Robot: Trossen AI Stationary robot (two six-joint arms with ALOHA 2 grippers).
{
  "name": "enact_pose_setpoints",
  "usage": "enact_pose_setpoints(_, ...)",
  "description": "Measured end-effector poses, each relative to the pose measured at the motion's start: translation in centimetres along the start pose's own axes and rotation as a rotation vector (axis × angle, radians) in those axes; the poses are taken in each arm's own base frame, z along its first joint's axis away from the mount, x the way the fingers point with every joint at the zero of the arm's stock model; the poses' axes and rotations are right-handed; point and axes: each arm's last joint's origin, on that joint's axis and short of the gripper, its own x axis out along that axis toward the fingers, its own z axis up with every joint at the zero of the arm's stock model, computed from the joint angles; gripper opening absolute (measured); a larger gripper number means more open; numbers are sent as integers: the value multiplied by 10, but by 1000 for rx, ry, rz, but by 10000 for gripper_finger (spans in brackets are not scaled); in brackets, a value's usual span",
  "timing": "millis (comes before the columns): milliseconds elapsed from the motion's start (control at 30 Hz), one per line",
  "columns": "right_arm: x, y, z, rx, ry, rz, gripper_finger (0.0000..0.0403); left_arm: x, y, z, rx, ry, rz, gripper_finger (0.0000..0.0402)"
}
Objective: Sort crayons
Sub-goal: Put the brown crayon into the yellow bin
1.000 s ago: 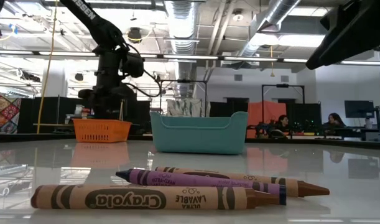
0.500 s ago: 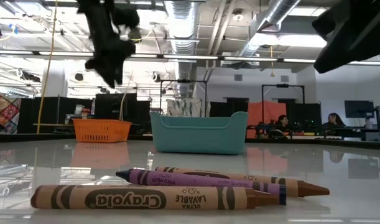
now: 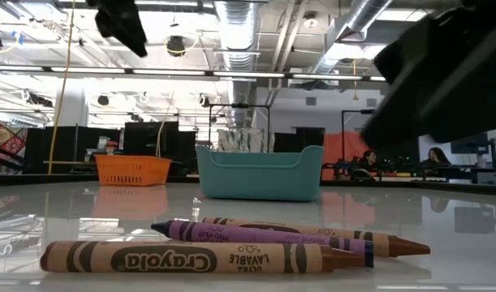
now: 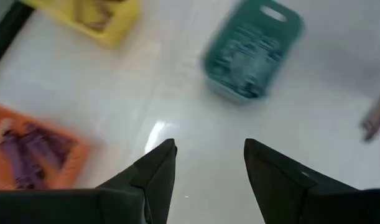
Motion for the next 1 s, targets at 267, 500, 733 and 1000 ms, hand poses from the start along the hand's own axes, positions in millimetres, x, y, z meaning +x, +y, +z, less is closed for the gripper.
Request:
enact_pose_setpoints(267, 17, 21, 6, -32, -8, -95, 156, 25, -92, -38, 228, -3, -74, 178)
enact_pose_setpoints(500, 21, 31, 9, -8, 33, -148, 138, 81, -159, -80, 402, 21, -120, 178)
enact_pose_setpoints(733, 16, 33, 4, 27, 29, -212, 146, 119, -181, -103, 437, 6, -83, 178)
enact_pose_setpoints(1000, 31, 29, -11, 97, 88, -221, 135, 133, -201, -104, 442, -72, -226, 178)
